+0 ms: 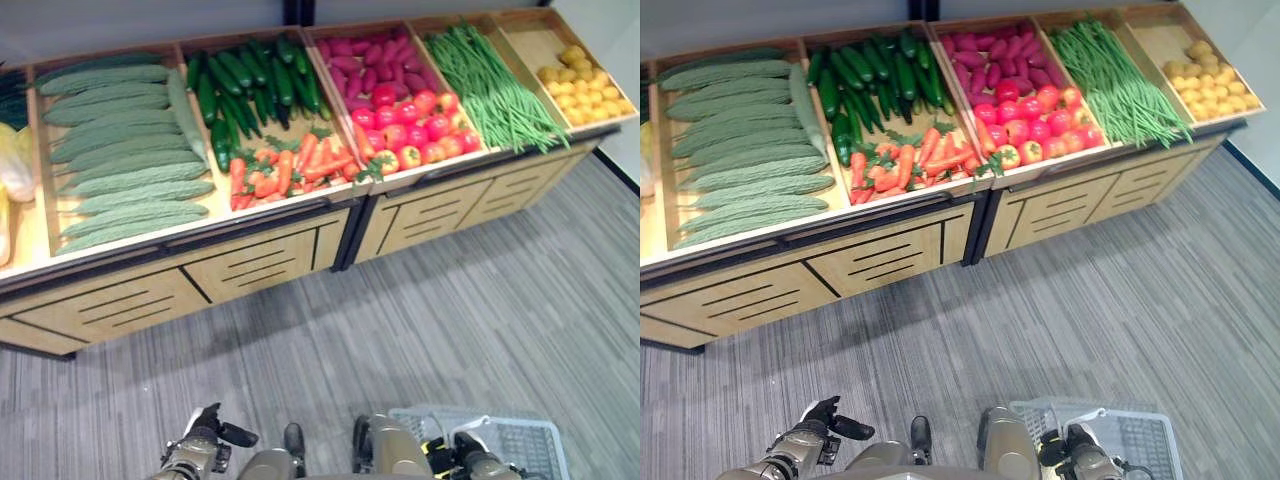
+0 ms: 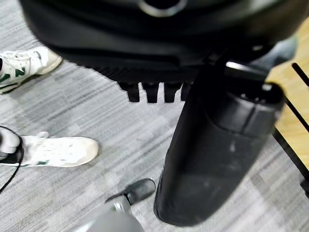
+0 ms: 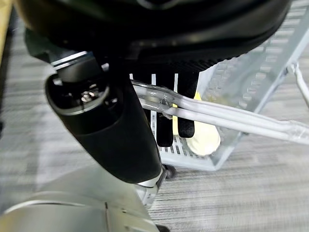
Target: Get the vegetables into the basket
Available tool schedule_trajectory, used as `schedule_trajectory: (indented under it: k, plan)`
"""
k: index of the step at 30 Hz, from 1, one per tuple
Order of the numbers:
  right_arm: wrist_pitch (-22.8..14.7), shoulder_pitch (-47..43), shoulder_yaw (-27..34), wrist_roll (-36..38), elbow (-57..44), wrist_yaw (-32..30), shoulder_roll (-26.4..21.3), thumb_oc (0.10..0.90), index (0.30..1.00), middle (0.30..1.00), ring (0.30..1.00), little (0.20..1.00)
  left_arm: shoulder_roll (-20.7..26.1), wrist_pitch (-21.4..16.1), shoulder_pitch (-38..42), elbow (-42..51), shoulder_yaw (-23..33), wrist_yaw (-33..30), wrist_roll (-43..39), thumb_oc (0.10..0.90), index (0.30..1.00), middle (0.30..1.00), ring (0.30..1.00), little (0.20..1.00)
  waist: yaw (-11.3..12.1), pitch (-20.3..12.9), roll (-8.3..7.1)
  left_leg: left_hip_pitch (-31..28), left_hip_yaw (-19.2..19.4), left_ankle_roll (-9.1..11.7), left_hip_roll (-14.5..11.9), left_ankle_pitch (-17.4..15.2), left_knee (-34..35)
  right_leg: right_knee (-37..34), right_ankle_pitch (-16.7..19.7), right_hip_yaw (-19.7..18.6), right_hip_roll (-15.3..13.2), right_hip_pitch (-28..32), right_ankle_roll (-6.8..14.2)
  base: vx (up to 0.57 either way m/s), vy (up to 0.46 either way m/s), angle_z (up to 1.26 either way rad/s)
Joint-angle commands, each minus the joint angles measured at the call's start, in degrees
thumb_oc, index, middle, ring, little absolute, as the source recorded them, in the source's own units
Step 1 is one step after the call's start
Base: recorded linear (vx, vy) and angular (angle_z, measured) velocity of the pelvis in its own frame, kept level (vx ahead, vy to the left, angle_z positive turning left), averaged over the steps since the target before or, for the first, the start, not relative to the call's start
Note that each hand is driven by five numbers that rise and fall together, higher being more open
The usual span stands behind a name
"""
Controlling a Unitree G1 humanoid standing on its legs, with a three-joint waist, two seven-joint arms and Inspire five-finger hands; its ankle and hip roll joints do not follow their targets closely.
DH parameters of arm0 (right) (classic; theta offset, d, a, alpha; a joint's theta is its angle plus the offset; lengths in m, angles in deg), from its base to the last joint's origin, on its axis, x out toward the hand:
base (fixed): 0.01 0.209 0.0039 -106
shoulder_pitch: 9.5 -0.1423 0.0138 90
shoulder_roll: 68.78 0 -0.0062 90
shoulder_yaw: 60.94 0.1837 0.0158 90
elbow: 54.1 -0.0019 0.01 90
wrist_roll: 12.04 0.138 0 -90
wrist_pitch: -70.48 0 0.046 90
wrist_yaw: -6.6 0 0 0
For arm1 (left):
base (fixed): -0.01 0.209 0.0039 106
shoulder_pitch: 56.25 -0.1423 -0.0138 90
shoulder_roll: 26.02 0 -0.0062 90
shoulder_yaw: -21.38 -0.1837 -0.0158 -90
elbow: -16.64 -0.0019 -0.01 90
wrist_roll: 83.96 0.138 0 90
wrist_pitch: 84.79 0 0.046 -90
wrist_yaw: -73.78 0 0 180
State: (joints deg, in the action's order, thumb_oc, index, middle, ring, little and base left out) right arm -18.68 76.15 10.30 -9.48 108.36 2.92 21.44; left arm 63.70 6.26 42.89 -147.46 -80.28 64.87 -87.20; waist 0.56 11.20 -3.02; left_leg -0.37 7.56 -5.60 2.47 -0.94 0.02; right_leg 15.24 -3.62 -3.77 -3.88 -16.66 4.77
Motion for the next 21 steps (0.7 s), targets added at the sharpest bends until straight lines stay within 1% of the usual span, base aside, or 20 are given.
schedule_trajectory:
  k: [1,2,3,4,6,7,10,11,13,15,21]
  plan:
    - [-0.46,-1.11,-0.23,-2.21,0.16,-0.17,-0.19,0.4,0.3,0.3,0.3,0.3,0.2,-0.61,0.66,0.21,0.44,-1.45,1.35,0.9,1.0,1.0,1.0,1.0,0.76,2.43,-0.68,2.12,-1.08,0.43,0.81,-1.8,1.4,-6.82,7.61,0.37,-0.06,4.17,1.71,-0.01,-0.104,0.53]
    - [-0.47,-1.0,-0.6,-2.8,-0.01,-0.21,0.13,0.4,0.3,0.3,0.3,0.3,0.14,-0.5,0.86,0.18,0.2,-1.45,1.25,0.9,1.0,1.0,1.0,1.0,0.83,2.25,-0.95,2.17,-1.82,0.83,0.9,-1.4,1.58,-7.72,6.26,1.62,-0.49,5.19,1.64,0.0,-0.121,0.64]
    - [-0.37,-1.17,-0.9,-3.02,-0.01,-0.25,0.18,0.4,0.3,0.3,0.3,0.3,0.08,-0.46,0.89,0.26,0.17,-1.59,1.28,0.9,1.0,1.0,1.0,1.0,0.75,2.21,-1.2,2.11,-2.34,0.84,0.99,-1.18,1.75,-7.97,6.04,2.15,-0.75,5.85,1.56,0.01,-0.146,0.67]
    - [-0.4,-1.41,-1.02,-3.14,0.11,-0.19,0.15,0.4,0.3,0.3,0.3,0.3,-0.05,-0.52,1.09,0.12,0.01,-1.72,1.14,0.9,1.0,1.0,1.0,1.0,0.89,1.97,-1.28,2.12,-2.71,1.11,0.87,-0.93,2.25,-8.01,5.31,2.04,-0.53,6.25,1.43,0.0,-0.17,0.64]
    - [-0.32,-1.54,-1.02,-3.34,0.05,-0.07,0.07,0.4,0.3,0.3,0.3,0.3,-0.2,-0.54,1.18,0.13,0.01,-1.83,0.74,0.9,1.0,1.0,1.0,1.0,1.0,1.55,-1.24,2.43,-3.08,1.37,0.72,-0.57,2.64,-8.18,5.11,1.64,-0.23,6.12,1.26,0.02,-0.201,0.36]
    - [-0.15,-1.74,-1.24,-4.02,0.4,-0.13,-0.23,0.4,0.3,0.3,0.3,0.3,-0.73,-0.36,0.87,-0.26,0.15,-1.54,0.31,0.9,1.0,1.0,1.0,1.0,1.3,0.69,-0.94,2.47,-4.32,1.91,0.27,-0.54,2.32,-9.82,4.65,2.67,-0.11,7.57,0.63,0.05,-0.256,0.13]
    - [0.0,-1.91,-1.24,-4.07,0.7,-0.14,-0.42,0.4,0.3,0.3,0.3,0.3,-1.12,-0.31,0.62,-0.8,-0.02,-1.07,0.37,0.9,1.0,1.0,1.0,1.0,1.17,0.09,-0.37,2.34,-5.65,2.61,-0.17,0.33,3.03,-11.45,4.28,4.28,-0.16,9.16,0.03,0.03,-0.241,0.39]
    - [0.03,-2.03,-1.0,-3.81,0.96,-0.07,-0.66,0.4,0.3,0.3,0.3,0.3,-1.42,-0.23,0.53,-1.14,-0.03,-0.86,0.03,0.9,1.0,1.0,1.0,1.0,1.04,-0.24,0.06,2.22,-6.59,3.12,-0.47,1.2,4.17,-12.26,3.91,5.19,-0.09,9.92,-0.44,0.0,-0.194,0.29]
    - [0.03,-2.13,-1.01,-3.74,1.06,-0.07,-0.71,0.4,0.3,0.3,0.3,0.3,-1.57,-0.22,0.6,-1.25,-0.06,-0.87,0.08,0.9,1.0,1.0,1.0,1.0,0.97,-0.42,0.27,2.18,-7.02,3.24,-0.52,1.52,4.57,-12.55,3.85,5.63,-0.14,10.17,-0.56,0.0,-0.105,0.1]
    - [0.07,-2.2,-0.84,-3.58,1.36,-0.11,-0.91,0.4,0.3,0.3,0.3,0.3,-1.95,-0.16,0.59,-1.67,-0.43,-0.82,0.54,0.9,1.0,1.0,1.0,1.0,0.74,-0.98,0.81,2.01,-8.08,3.63,-0.76,1.83,4.98,-13.1,3.42,6.62,-0.19,11.08,-0.99,0.03,-0.115,0.21]
    - [-0.1,-2.1,-1.12,-3.56,1.73,-0.23,-0.75,0.4,0.3,0.3,0.3,0.3,-2.43,-0.15,0.1,-1.77,-0.64,-0.64,0.52,0.9,1.0,1.0,1.0,1.0,0.78,-1.4,1.13,0.91,-8.87,3.75,-1.03,1.6,4.98,-13.07,2.57,7.21,0.08,12.46,-1.57,0.04,-0.054,0.13]
